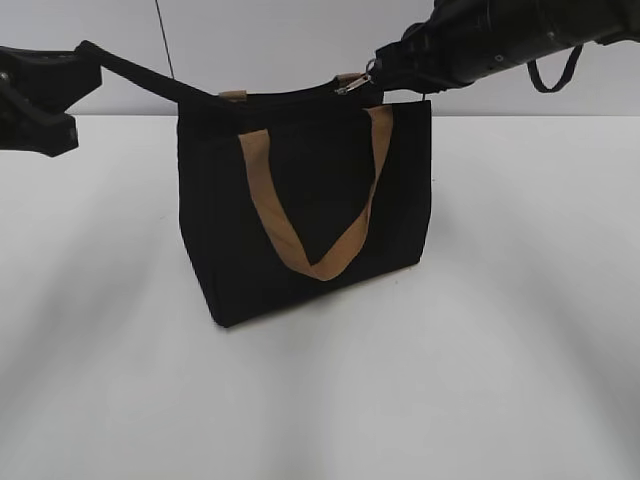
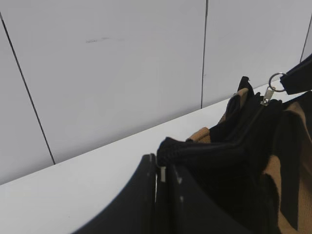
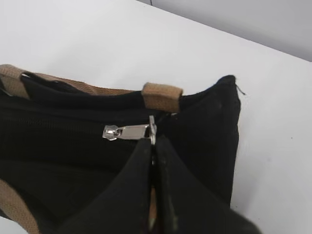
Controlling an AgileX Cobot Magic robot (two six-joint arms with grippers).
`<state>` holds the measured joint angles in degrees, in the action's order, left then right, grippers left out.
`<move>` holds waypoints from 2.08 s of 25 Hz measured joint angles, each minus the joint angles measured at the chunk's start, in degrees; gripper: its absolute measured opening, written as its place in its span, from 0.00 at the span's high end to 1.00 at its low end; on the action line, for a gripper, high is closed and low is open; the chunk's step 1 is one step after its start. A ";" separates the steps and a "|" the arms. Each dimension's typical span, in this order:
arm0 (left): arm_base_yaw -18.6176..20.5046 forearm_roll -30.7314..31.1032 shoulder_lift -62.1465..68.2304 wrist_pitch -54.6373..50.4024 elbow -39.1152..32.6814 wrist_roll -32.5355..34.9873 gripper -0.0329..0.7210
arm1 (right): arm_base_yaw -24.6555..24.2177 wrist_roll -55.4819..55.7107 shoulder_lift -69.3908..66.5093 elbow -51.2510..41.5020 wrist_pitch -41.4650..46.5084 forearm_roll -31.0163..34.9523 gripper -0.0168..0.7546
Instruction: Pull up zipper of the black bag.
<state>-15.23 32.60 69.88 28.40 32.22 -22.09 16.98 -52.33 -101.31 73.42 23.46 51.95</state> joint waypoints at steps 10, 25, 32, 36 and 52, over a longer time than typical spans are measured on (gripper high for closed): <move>0.00 -0.10 0.00 -0.06 0.00 0.00 0.93 | -1.56 0.50 0.00 0.00 -0.14 -0.17 1.00; 0.07 -0.16 0.00 -0.07 0.00 0.00 0.93 | -1.56 0.61 0.00 0.00 0.65 -0.17 0.80; 0.07 -0.22 0.00 -1.44 0.00 0.00 0.82 | -1.56 0.67 0.00 0.00 1.02 -0.22 0.60; 0.07 -0.22 -0.57 -4.83 0.01 0.00 0.62 | -1.56 0.72 0.46 0.00 1.56 -1.45 0.58; -1.67 -7.78 -4.40 -28.02 2.06 -1.09 0.30 | -1.56 0.78 5.18 0.00 3.90 -5.51 0.51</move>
<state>-16.90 24.82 65.48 0.38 34.28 -23.18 15.42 -51.55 -96.13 73.42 27.37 46.45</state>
